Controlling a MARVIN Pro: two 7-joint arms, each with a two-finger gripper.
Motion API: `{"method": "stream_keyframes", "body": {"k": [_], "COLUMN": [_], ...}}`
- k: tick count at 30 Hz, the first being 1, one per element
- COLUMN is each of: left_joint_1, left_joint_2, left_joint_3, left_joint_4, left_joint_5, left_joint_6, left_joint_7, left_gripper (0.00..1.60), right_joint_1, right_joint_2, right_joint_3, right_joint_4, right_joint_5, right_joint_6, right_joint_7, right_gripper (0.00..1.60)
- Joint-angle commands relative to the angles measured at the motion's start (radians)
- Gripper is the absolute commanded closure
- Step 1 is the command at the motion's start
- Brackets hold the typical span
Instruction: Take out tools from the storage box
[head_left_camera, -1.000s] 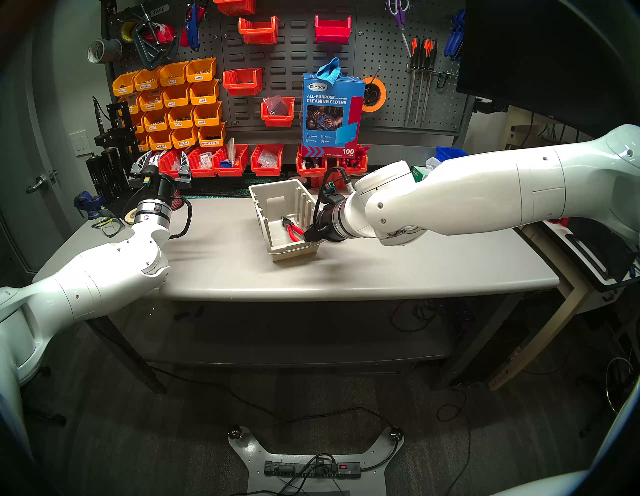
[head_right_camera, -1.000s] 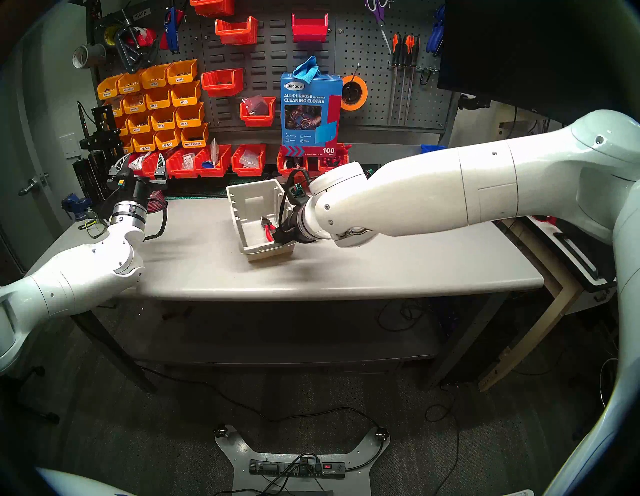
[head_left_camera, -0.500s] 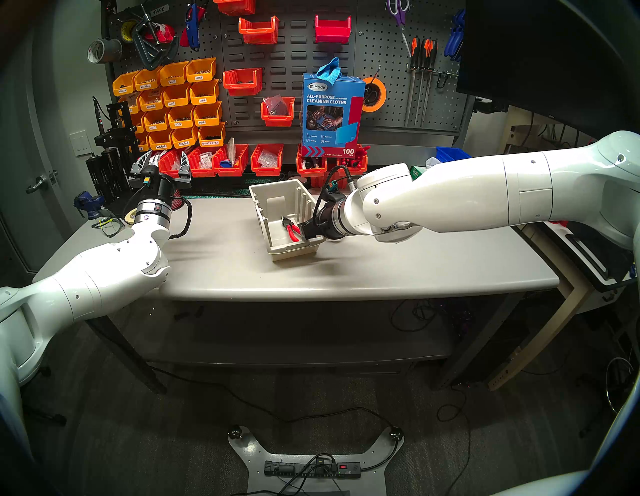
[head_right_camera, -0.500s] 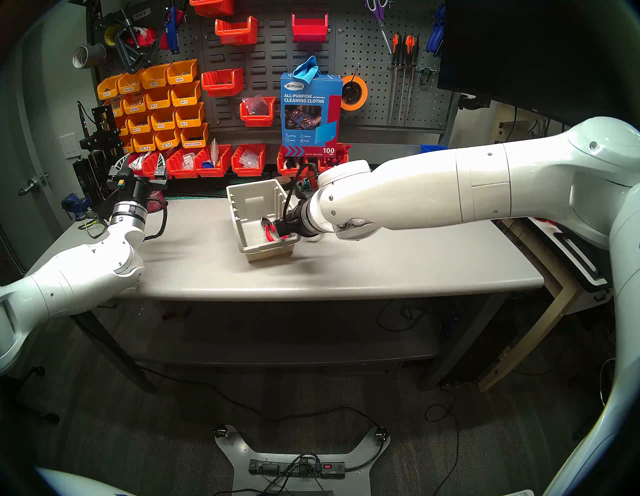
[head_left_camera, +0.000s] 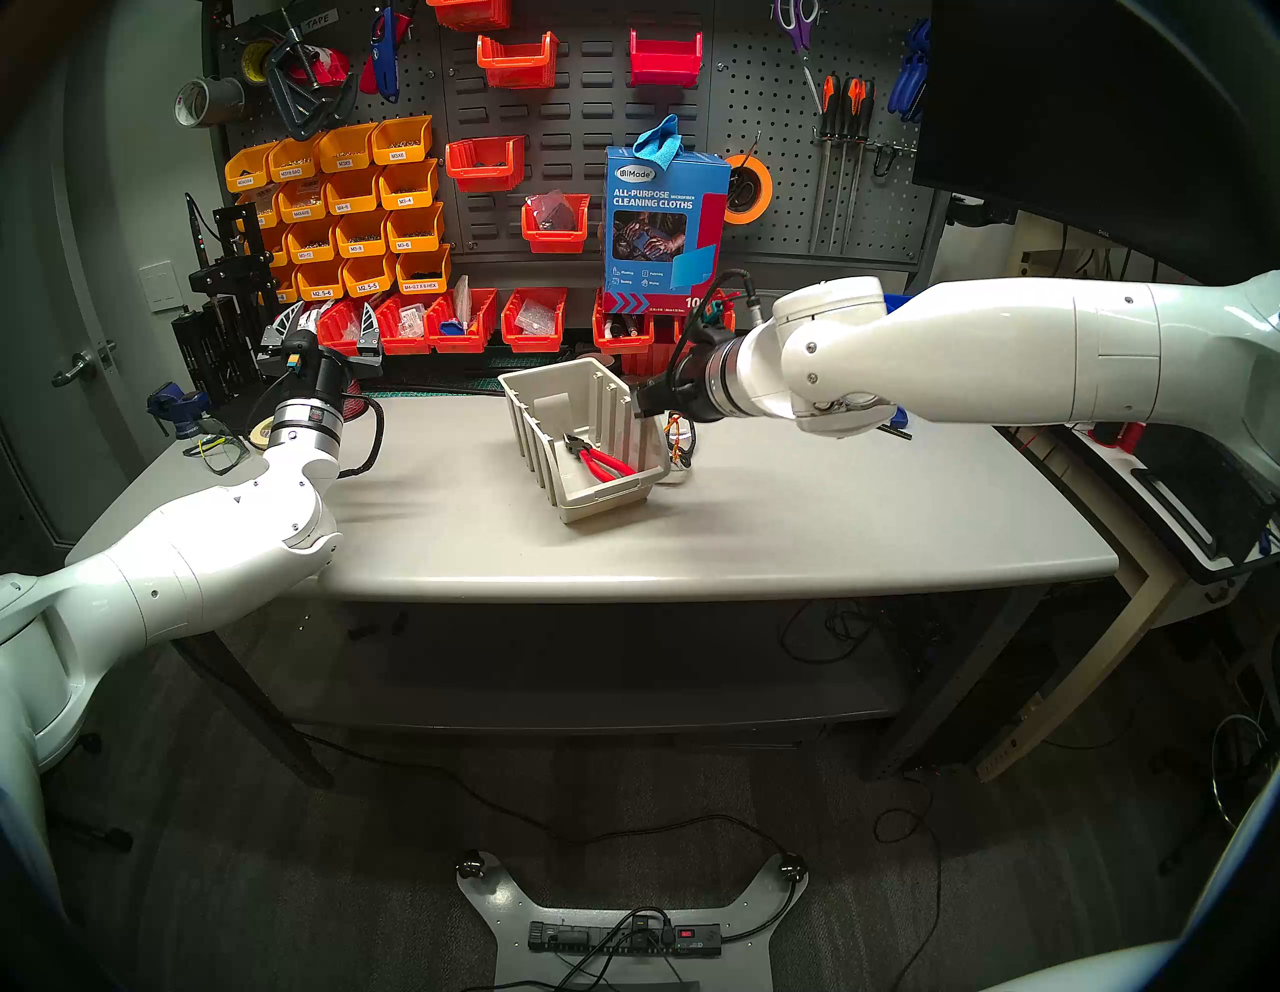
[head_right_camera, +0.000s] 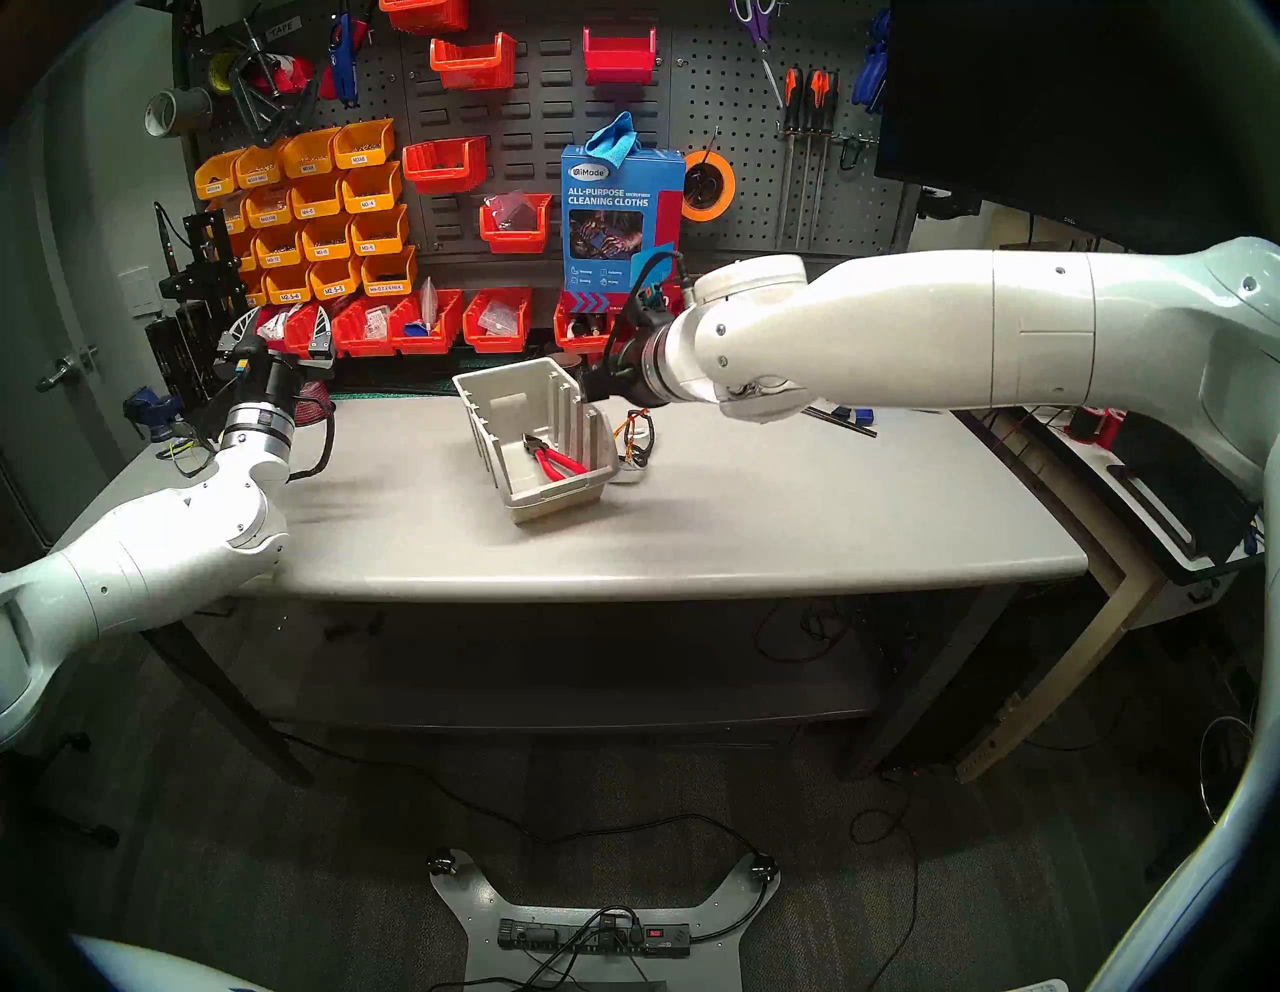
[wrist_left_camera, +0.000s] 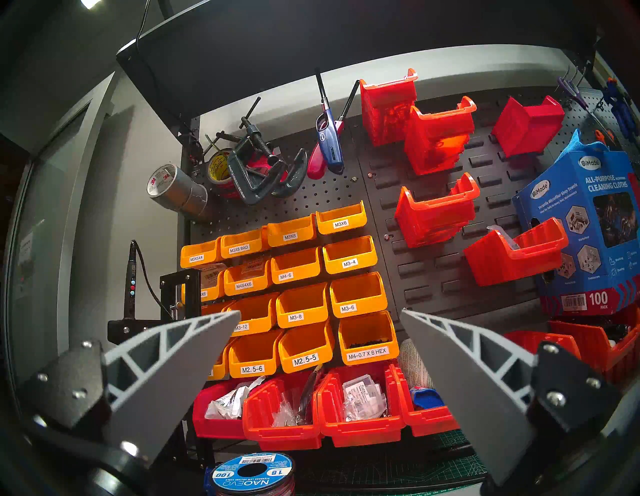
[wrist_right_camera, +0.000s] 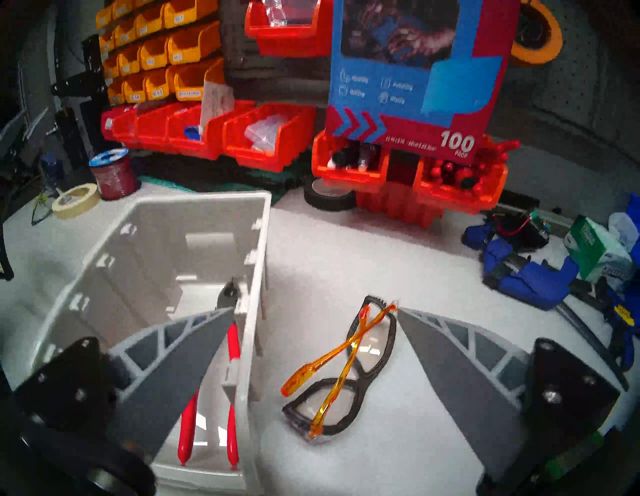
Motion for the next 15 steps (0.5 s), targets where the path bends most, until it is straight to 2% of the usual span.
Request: {"method": "stream_keyframes", "body": {"k": [1, 15], "left_joint_1": [-0.014, -0.015], "left_joint_2": [0.0, 0.0], "left_joint_3": [-0.011, -0.011], "left_joint_4": [0.002, 0.002], "left_joint_5": [-0.002, -0.002], "left_joint_6": [-0.001, -0.001], "left_joint_7": [0.002, 0.002], "left_gripper": [0.0, 0.0], "right_joint_1": [0.081, 0.095], "right_joint_2": [0.044, 0.13], "right_joint_3": [0.035, 0.018], "right_joint_4": [-0.01, -0.013], "right_joint_5": [-0.033, -0.039], "right_joint_6": [0.002, -0.022], "right_joint_7": [0.032, 0.006], "right_gripper": [0.0, 0.0]}}
